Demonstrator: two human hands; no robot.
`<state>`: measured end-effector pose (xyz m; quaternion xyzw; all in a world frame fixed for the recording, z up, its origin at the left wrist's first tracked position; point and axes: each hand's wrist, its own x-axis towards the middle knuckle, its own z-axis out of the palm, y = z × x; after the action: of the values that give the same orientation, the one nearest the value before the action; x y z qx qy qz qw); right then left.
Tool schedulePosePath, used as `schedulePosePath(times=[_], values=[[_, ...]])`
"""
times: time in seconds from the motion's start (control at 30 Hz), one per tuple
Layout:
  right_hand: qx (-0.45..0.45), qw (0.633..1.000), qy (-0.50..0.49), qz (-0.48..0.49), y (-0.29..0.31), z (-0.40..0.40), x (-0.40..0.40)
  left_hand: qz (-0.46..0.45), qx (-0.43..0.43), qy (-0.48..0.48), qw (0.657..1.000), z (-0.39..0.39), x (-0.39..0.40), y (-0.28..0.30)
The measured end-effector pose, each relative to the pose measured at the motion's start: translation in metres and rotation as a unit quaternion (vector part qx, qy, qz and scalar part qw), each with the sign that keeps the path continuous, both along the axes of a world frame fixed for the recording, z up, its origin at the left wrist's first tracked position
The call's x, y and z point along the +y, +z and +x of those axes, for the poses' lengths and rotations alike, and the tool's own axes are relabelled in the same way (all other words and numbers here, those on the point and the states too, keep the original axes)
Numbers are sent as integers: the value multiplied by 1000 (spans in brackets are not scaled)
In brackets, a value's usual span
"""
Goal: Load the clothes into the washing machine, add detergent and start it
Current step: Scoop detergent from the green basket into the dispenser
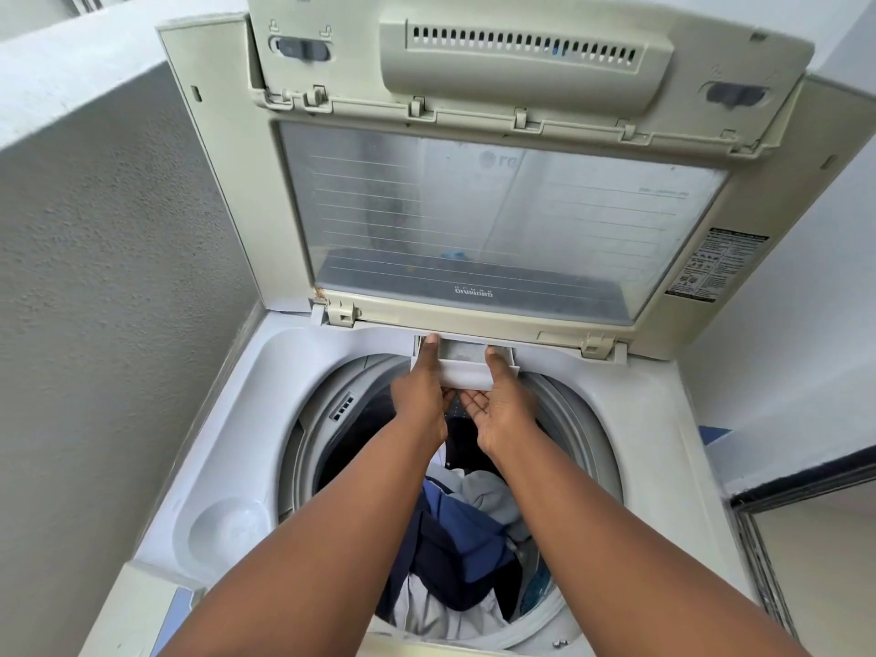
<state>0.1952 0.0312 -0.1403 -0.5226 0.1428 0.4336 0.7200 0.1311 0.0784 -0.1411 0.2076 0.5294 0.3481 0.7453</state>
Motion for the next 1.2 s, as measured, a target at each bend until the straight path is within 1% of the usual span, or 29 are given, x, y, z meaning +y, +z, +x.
schedulePosePath(times=[0.17,0.53,0.63,0.77,0.83,0.87,0.9,0.93,1.0,1.03,1.1,1.13,1.17,1.2], values=[[1,1000,8,-15,1,-6,-9,-6,9,-10,1000,-7,-4,-2],[2,999,27,-30,2,-11,-22,13,33,-60,998,-22,-11,4],[-8,998,52,-44,0,-9,-23,13,38,-79,996,-28,-13,7],[-40,990,98,-92,1,-7,-30,22,86,-130,987,-43,-11,6],[-62,984,119,-114,6,-7,-37,50,146,-158,975,-54,-10,9],[-74,981,132,-121,8,-8,-41,79,176,-174,966,-60,-11,14],[-90,976,148,-129,12,-9,-45,124,208,-189,952,-68,-13,22],[-109,971,162,-138,16,-10,-48,176,248,-204,931,-78,-15,27],[-160,955,185,-167,23,-13,-56,278,337,-251,864,-95,-18,34],[-194,943,198,-185,27,-16,-60,329,377,-276,821,-104,-22,37],[-260,914,234,-207,38,-24,-67,406,469,-327,713,-122,-26,44],[-286,898,257,-215,43,-28,-70,427,513,-347,659,-131,-30,48],[-312,880,284,-217,53,-36,-74,445,550,-353,613,-140,-35,56],[-339,862,308,-215,62,-43,-78,457,576,-354,578,-149,-41,64]])
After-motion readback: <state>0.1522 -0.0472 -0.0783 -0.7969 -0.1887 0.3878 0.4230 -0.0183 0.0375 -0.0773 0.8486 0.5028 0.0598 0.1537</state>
